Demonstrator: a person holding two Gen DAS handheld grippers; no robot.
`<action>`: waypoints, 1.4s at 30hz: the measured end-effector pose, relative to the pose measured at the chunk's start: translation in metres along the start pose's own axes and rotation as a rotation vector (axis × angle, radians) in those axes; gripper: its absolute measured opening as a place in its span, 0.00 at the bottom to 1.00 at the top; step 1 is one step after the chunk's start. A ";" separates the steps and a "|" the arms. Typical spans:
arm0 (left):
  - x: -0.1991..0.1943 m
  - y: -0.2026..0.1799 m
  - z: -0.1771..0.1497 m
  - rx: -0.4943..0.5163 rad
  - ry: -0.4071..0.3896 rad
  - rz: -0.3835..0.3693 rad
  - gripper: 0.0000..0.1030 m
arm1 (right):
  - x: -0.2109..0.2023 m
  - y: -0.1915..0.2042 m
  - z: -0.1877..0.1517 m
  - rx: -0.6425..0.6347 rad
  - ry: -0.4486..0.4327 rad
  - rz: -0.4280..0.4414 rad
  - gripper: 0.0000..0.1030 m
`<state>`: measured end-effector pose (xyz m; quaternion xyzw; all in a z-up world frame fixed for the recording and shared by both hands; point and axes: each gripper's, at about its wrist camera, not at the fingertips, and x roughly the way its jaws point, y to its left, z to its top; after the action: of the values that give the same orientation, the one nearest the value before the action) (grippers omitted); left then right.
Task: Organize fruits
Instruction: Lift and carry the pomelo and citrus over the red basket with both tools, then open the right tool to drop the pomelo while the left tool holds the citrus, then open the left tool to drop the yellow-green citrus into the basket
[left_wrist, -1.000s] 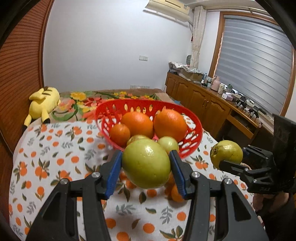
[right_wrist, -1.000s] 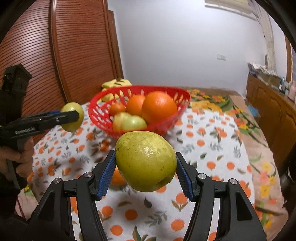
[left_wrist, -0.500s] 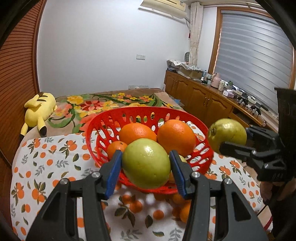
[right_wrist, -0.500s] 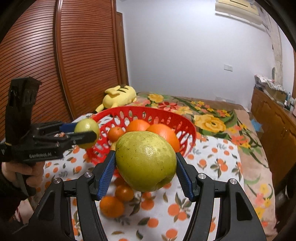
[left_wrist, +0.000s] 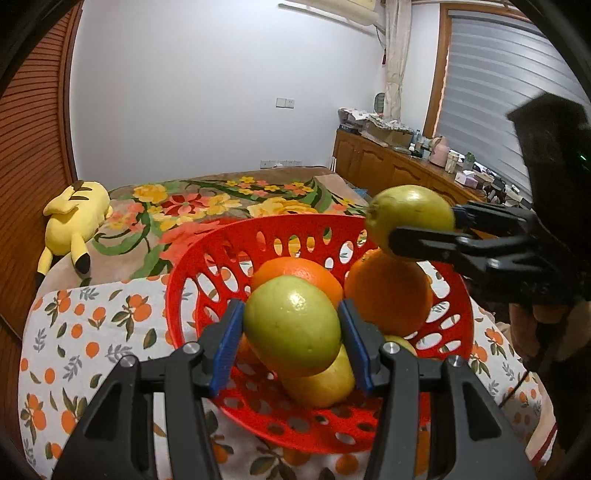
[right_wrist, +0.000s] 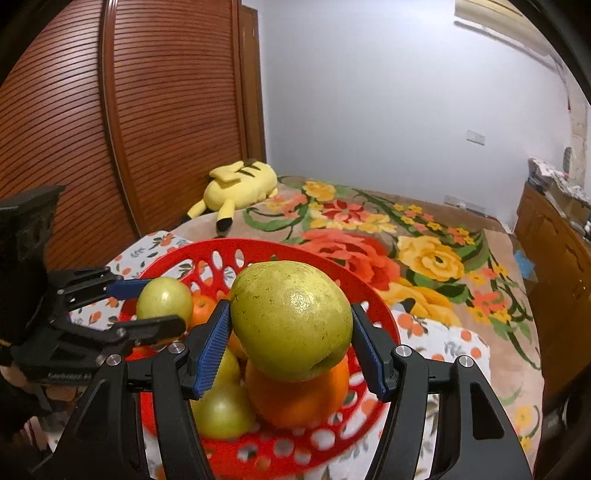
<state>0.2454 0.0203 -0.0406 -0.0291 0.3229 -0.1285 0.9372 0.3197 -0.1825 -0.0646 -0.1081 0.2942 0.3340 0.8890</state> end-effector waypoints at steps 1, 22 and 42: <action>0.002 0.001 0.002 0.002 0.001 0.001 0.49 | 0.006 -0.001 0.003 -0.004 0.008 0.003 0.63; 0.015 0.009 0.010 0.002 0.009 0.006 0.49 | 0.050 -0.012 0.017 -0.015 0.105 -0.018 0.64; 0.022 0.027 0.013 -0.008 0.013 0.047 0.49 | 0.002 -0.004 0.006 0.013 0.026 0.009 0.64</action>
<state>0.2759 0.0405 -0.0471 -0.0244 0.3299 -0.1056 0.9378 0.3263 -0.1819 -0.0610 -0.1054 0.3085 0.3344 0.8842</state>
